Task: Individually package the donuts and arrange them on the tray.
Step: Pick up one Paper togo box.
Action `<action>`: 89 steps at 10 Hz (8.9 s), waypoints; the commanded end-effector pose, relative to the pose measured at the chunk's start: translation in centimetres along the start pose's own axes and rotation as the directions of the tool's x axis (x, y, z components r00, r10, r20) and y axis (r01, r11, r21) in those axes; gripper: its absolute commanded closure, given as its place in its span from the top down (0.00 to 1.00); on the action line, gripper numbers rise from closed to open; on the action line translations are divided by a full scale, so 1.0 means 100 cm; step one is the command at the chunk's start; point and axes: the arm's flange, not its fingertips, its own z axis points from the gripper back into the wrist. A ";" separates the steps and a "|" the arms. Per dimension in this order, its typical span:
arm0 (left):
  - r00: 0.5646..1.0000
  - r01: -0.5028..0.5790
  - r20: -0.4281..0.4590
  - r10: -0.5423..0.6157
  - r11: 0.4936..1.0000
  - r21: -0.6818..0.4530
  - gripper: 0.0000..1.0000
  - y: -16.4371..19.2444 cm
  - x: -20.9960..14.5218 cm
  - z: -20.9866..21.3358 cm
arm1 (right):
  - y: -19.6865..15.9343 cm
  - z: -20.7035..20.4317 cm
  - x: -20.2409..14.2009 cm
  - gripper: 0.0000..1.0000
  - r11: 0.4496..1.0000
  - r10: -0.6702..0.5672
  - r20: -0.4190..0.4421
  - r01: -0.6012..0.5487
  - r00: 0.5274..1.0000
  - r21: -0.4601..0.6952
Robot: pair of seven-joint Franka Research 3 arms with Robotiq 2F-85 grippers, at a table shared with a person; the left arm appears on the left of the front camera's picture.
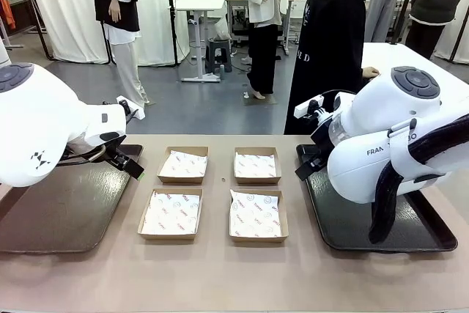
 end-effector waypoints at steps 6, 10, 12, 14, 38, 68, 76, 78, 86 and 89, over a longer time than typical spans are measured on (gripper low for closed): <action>0.981 0.172 -0.065 -0.181 0.977 -0.122 1.00 0.000 -0.143 0.108 | 0.026 0.108 -0.151 1.00 0.969 0.243 -0.190 -0.246 0.951 0.009; 0.975 0.184 -0.102 -0.197 0.975 -0.127 1.00 -0.009 -0.177 0.107 | 0.039 0.112 -0.212 1.00 0.958 0.275 -0.235 -0.287 0.932 -0.021; 0.976 0.154 -0.128 -0.176 0.974 -0.167 1.00 0.052 -0.034 0.121 | -0.009 0.116 -0.019 1.00 0.966 0.256 -0.250 -0.255 0.934 0.036; 0.976 0.154 -0.128 -0.176 0.974 -0.167 1.00 0.052 -0.034 0.121 | -0.008 0.130 -0.022 1.00 0.963 0.264 -0.261 -0.267 0.928 0.026; 0.822 -0.391 -0.161 0.546 0.336 -0.857 1.00 0.236 -0.202 0.139 | -0.194 0.149 -0.236 1.00 0.459 -0.580 -0.061 0.388 0.813 0.799; 0.822 -0.391 -0.161 0.546 0.336 -0.857 1.00 0.236 -0.202 0.139 | -0.194 0.149 -0.236 1.00 0.459 -0.580 -0.061 0.388 0.813 0.799; 0.822 -0.391 -0.161 0.546 0.336 -0.857 1.00 0.236 -0.202 0.139 | -0.153 0.155 -0.050 1.00 0.691 -0.392 -0.104 0.367 0.914 0.623; 0.822 -0.391 -0.161 0.546 0.336 -0.857 1.00 0.236 -0.202 0.139 | -0.122 0.143 0.001 1.00 0.816 -0.330 -0.130 0.352 0.935 0.459; 0.822 -0.391 -0.161 0.546 0.336 -0.857 1.00 0.236 -0.202 0.139 | -0.063 0.051 0.056 1.00 0.906 -0.339 -0.077 0.347 0.938 0.240; 0.822 -0.391 -0.161 0.546 0.336 -0.857 1.00 0.236 -0.202 0.139 | -0.063 0.060 0.056 1.00 0.938 -0.280 -0.178 0.308 0.943 0.159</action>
